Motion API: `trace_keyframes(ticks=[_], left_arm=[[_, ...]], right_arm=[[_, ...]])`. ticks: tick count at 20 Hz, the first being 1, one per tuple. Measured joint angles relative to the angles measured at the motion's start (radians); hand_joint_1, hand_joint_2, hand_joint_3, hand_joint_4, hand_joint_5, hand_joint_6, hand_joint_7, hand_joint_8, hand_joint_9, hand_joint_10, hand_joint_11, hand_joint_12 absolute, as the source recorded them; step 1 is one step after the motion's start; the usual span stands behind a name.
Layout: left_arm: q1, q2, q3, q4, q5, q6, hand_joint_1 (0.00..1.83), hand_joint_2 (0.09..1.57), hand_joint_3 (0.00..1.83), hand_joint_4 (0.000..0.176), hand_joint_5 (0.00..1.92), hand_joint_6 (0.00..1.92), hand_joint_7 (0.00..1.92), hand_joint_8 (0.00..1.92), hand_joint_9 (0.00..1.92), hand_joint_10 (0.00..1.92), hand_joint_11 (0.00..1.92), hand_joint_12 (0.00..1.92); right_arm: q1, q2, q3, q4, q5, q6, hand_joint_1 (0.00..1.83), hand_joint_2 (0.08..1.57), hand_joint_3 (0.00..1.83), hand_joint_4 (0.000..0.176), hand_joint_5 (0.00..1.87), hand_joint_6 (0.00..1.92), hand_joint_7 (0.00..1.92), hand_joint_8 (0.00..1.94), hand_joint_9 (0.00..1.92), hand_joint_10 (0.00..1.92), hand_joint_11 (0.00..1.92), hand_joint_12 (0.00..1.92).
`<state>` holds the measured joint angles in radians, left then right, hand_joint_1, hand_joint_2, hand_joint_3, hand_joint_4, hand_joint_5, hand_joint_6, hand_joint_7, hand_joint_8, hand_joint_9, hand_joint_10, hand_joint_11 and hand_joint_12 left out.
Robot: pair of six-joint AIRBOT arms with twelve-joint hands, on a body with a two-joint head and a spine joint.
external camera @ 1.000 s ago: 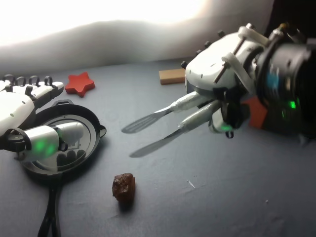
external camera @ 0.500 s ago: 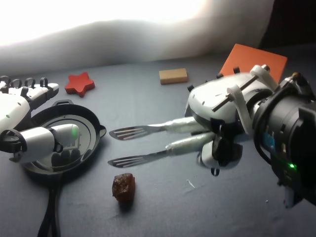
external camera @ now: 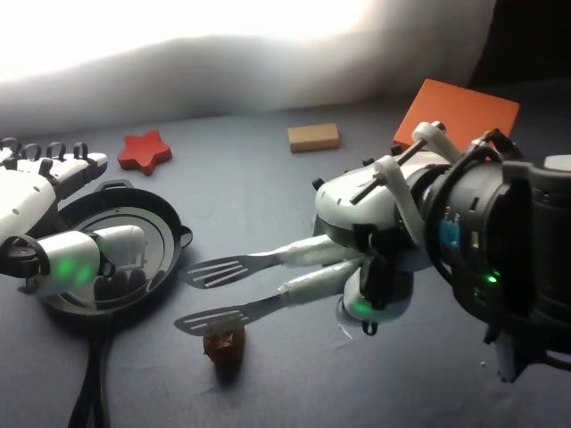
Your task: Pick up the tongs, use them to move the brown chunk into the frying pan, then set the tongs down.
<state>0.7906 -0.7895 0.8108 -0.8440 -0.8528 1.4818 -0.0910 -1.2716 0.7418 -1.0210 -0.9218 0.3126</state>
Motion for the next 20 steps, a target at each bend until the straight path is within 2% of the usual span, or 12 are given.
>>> trace_keyframes(ticks=[4, 6, 7, 9, 12, 15, 17, 20], left_arm=[[0.000, 0.000, -0.002, 0.004, 0.001, -0.003, 0.00, 1.26, 0.00, 0.025, 0.14, 0.00, 0.21, 0.00, 0.24, 0.00, 0.00, 0.83], [0.000, 0.000, -0.002, 0.003, 0.000, -0.003, 0.00, 1.26, 0.00, 0.017, 0.17, 0.01, 0.23, 0.01, 0.26, 0.01, 0.00, 0.83], [0.000, 0.000, -0.002, 0.003, 0.000, -0.004, 0.00, 1.26, 0.00, 0.025, 0.16, 0.01, 0.22, 0.00, 0.25, 0.00, 0.00, 0.83], [0.001, 0.000, -0.001, 0.003, 0.001, -0.008, 0.00, 1.26, 0.00, 0.029, 0.16, 0.01, 0.22, 0.00, 0.25, 0.00, 0.00, 0.83], [0.002, 0.000, -0.001, 0.003, 0.001, -0.014, 0.00, 1.27, 0.00, 0.031, 0.15, 0.00, 0.20, 0.00, 0.23, 0.00, 0.00, 0.77], [0.012, 0.000, -0.001, 0.003, 0.002, -0.024, 0.00, 1.27, 0.00, 0.026, 0.16, 0.00, 0.22, 0.00, 0.25, 0.01, 0.00, 0.82], [0.012, 0.000, -0.002, 0.000, 0.000, -0.025, 0.00, 1.26, 0.00, 0.032, 0.16, 0.00, 0.22, 0.00, 0.25, 0.00, 0.00, 0.82], [0.012, 0.000, -0.002, 0.002, 0.001, -0.025, 0.00, 1.26, 0.00, 0.033, 0.14, 0.00, 0.21, 0.00, 0.24, 0.00, 0.00, 0.76]], right_arm=[[-0.014, -0.017, 0.032, -0.024, 0.005, 0.002, 1.02, 1.23, 0.00, 0.000, 0.70, 0.51, 0.93, 0.00, 0.56, 0.75, 0.20, 1.63], [-0.028, -0.025, 0.050, -0.025, 0.005, 0.003, 1.07, 1.19, 0.00, 0.000, 0.71, 0.51, 0.94, 0.01, 0.57, 0.76, 0.21, 1.62], [-0.037, -0.030, 0.059, -0.019, 0.006, 0.003, 1.06, 1.19, 0.00, 0.000, 0.71, 0.51, 0.93, 0.00, 0.56, 0.76, 0.20, 1.64], [-0.050, -0.038, 0.079, -0.010, 0.007, 0.004, 1.03, 1.21, 0.00, 0.000, 0.70, 0.51, 0.93, 0.00, 0.56, 0.77, 0.19, 1.64], [-0.050, -0.043, 0.084, 0.001, 0.006, 0.002, 1.04, 1.20, 0.00, 0.000, 0.69, 0.51, 0.93, 0.00, 0.55, 0.77, 0.17, 1.64], [-0.052, -0.052, 0.083, 0.028, 0.019, -0.003, 1.06, 1.18, 0.00, 0.000, 0.70, 0.52, 0.95, 0.01, 0.57, 0.78, 0.18, 1.64], [-0.060, -0.056, 0.084, 0.029, 0.027, -0.004, 1.05, 1.19, 0.00, 0.000, 0.69, 0.53, 0.94, 0.01, 0.55, 0.79, 0.16, 1.66], [-0.074, -0.065, 0.097, 0.029, 0.032, -0.005, 1.04, 1.19, 0.00, 0.000, 0.68, 0.52, 0.95, 0.01, 0.57, 0.78, 0.18, 1.64]])
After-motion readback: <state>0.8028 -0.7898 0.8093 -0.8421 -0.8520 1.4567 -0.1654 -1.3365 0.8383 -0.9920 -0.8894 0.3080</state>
